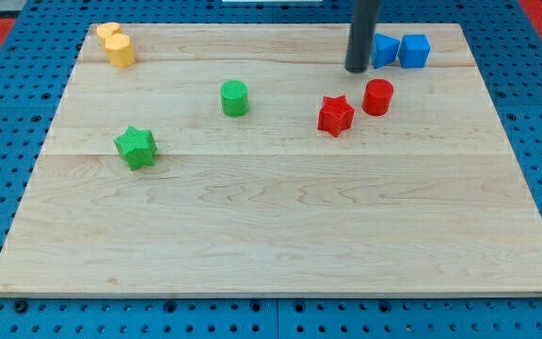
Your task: Push the red circle downwards
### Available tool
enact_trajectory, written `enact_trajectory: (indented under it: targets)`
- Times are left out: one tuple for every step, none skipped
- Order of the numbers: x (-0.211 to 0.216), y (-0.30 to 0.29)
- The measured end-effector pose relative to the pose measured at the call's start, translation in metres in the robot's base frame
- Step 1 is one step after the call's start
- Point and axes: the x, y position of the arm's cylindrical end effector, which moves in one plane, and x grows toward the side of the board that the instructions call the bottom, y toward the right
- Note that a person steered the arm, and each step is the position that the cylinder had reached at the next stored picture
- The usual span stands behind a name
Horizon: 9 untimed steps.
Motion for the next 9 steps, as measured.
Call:
enact_trajectory:
  targets:
    - [0.039, -0.022]
    - [0.058, 0.004]
    - [0.03, 0.032]
    - [0.081, 0.047]
    - [0.144, 0.031]
    - [0.115, 0.036]
    - [0.097, 0.077]
    - [0.139, 0.089]
    - [0.144, 0.063]
